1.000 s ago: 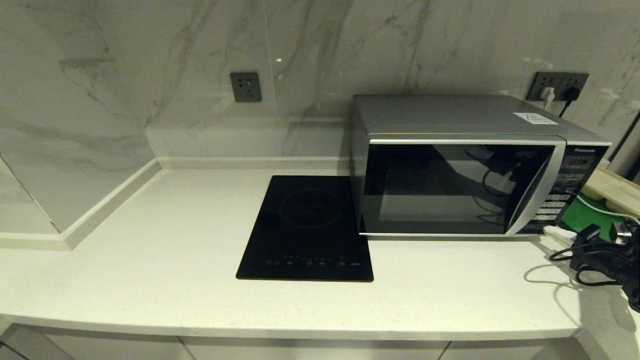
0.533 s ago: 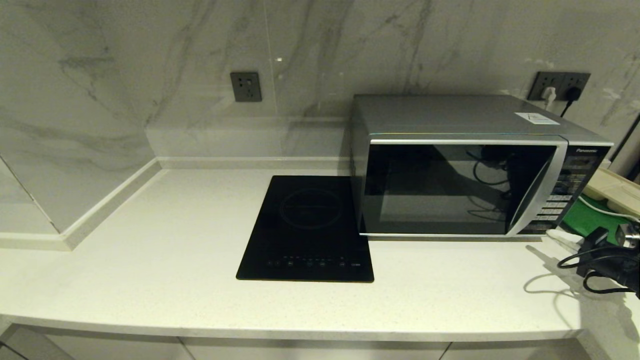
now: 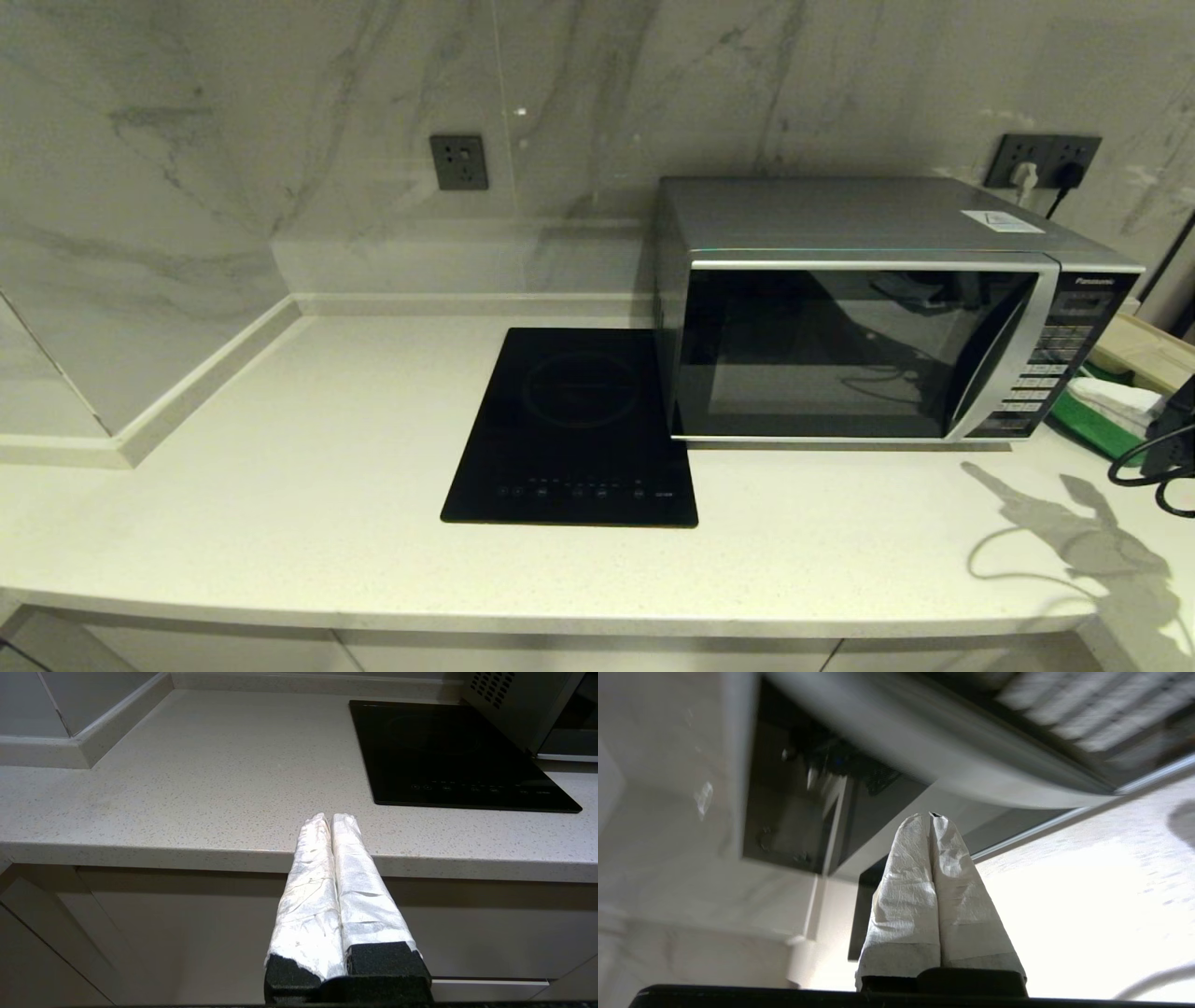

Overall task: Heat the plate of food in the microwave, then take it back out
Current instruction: Open the microwave oven

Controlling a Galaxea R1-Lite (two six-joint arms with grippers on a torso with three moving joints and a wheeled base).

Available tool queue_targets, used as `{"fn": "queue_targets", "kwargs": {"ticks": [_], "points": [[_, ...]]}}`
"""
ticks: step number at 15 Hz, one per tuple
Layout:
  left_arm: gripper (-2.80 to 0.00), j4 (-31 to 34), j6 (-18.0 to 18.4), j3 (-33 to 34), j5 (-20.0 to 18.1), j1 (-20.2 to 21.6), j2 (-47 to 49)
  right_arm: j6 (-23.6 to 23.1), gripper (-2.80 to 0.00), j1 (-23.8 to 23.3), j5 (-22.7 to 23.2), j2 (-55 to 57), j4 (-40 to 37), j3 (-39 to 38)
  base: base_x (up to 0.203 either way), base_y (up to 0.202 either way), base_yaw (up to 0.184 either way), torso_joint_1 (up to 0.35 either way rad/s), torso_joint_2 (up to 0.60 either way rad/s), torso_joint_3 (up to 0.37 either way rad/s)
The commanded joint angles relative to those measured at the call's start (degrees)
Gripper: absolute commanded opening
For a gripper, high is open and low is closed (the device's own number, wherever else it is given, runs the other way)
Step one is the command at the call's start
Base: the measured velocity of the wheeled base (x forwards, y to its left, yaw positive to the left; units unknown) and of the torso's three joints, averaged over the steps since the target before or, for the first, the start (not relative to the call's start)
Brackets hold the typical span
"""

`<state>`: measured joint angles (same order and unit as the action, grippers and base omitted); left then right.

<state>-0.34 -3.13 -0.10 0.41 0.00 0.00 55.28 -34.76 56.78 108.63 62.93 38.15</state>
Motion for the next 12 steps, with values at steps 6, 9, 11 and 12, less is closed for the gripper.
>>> {"fn": "queue_targets", "kwargs": {"ticks": [6,9,11,12], "points": [[-2.80,-0.10,-0.03,0.01,0.02,0.00,0.00,-37.86,-2.80,8.29,-13.78,-33.62,-60.93,7.56,0.000,0.000,0.000,0.000,0.00,0.000],[-2.80,-0.01,-0.03,0.01,0.02,0.00,0.00,-44.97,-2.80,12.81,-20.94,-43.53,-72.79,14.12,0.000,0.000,0.000,0.000,0.00,0.000],[-2.80,-0.10,-0.03,0.01,0.02,0.00,0.00,-46.12,-2.80,13.45,-23.66,-48.65,-77.70,21.05,0.000,0.000,0.000,0.000,0.00,0.000],[-2.80,-0.01,-0.03,0.01,0.02,0.00,0.00,-47.06,-2.80,13.58,-25.90,-50.57,-82.11,25.18,0.000,0.000,0.000,0.000,0.00,0.000]]}}
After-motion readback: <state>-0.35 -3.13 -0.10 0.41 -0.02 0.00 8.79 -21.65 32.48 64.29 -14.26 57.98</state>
